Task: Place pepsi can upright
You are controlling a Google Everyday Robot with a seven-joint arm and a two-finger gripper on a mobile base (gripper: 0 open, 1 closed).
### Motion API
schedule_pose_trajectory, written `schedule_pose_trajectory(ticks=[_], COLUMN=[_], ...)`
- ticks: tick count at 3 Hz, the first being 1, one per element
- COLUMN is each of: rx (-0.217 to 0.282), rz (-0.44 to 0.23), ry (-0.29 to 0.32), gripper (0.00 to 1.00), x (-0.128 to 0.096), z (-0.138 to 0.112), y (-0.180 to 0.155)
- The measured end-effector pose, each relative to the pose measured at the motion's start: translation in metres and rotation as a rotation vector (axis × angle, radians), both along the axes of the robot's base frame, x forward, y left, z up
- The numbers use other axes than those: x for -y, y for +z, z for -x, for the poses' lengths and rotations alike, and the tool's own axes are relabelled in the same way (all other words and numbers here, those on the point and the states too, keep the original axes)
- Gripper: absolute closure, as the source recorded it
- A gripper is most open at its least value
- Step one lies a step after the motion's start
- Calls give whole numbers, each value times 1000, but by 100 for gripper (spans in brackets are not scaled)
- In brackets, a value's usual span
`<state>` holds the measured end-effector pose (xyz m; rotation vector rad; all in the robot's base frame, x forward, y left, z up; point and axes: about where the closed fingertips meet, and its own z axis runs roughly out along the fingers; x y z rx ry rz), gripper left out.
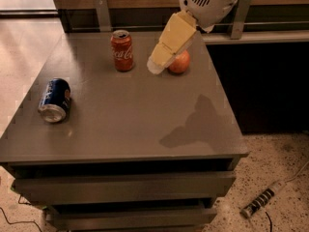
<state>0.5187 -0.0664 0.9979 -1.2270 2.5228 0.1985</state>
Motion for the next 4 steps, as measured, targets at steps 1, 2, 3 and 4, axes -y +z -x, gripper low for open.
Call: schedule_pose_trajectory(ticks=[1, 2, 3, 4], rx=[-33, -43, -45, -60], rz=[0, -22, -27, -44], ry=[-108, -172, -175, -198], gripper=[0, 0, 0, 0], x=[-32, -37, -37, -41], z=[-3, -5, -6, -15], y=[-6, -6, -6, -9])
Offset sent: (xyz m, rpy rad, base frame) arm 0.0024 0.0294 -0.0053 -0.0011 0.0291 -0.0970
